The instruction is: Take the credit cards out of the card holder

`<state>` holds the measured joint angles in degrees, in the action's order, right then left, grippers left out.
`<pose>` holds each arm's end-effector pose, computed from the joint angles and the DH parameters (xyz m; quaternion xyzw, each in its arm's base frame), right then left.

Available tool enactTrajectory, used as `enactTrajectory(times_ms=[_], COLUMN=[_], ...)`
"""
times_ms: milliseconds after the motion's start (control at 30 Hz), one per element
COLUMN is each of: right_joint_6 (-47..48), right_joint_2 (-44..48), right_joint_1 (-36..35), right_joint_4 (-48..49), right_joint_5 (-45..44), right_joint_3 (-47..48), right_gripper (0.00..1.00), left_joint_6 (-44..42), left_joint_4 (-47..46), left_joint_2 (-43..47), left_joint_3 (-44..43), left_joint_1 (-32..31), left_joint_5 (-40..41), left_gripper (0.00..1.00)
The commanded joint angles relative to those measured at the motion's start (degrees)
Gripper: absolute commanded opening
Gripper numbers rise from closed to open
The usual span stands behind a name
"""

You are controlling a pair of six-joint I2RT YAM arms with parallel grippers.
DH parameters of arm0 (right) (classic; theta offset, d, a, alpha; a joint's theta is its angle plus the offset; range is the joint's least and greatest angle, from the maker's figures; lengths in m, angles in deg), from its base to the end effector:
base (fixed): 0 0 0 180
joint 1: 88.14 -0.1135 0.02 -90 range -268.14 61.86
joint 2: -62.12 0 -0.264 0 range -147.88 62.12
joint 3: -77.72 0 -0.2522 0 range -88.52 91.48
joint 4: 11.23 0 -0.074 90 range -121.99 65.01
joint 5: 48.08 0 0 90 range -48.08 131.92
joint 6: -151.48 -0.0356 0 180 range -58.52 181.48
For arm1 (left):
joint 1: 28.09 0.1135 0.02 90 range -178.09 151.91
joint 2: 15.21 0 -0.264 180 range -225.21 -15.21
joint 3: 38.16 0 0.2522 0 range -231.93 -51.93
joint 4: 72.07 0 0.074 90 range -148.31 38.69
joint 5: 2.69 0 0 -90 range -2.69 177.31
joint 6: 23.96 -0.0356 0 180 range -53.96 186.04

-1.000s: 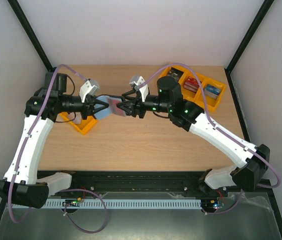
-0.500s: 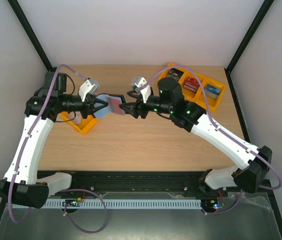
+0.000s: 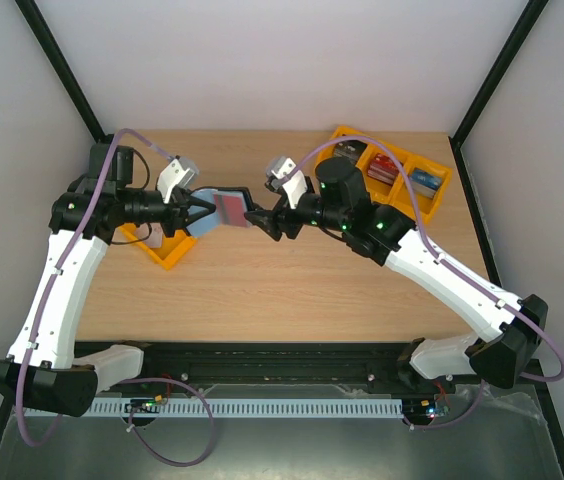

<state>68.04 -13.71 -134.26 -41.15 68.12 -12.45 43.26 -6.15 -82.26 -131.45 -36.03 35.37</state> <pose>0.1980 0.2285 0.4014 -0.4673 0.6361 0.3688 0.4909 0.2112 -0.0578 0.4068 0.3951 0.7353 -0.3437 0.4302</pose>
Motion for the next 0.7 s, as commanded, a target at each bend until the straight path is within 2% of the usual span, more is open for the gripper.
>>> enactTrajectory(times_ms=[0, 367, 667], right_joint_6=[1.72, 2.56, 0.34], right_joint_2=[1.24, 1.03, -1.25], right_joint_1=[0.15, 0.14, 0.12], right_joint_4=[-2.9, -3.25, -0.87], right_joint_5=[-4.73, -4.13, -7.69], right_joint_3=[-0.11, 0.99, 2.92], right_gripper=[0.8, 0.81, 0.81], left_joint_6=[-0.2, -0.47, -0.77], left_joint_4=[-0.52, -0.2, 0.2], left_joint_2=[0.35, 0.33, 0.51], left_joint_3=[-0.43, -0.48, -0.54], left_joint_1=[0.3, 0.3, 0.3], left_joint_5=[0.01, 0.26, -0.09], left_gripper=[0.02, 0.02, 0.02])
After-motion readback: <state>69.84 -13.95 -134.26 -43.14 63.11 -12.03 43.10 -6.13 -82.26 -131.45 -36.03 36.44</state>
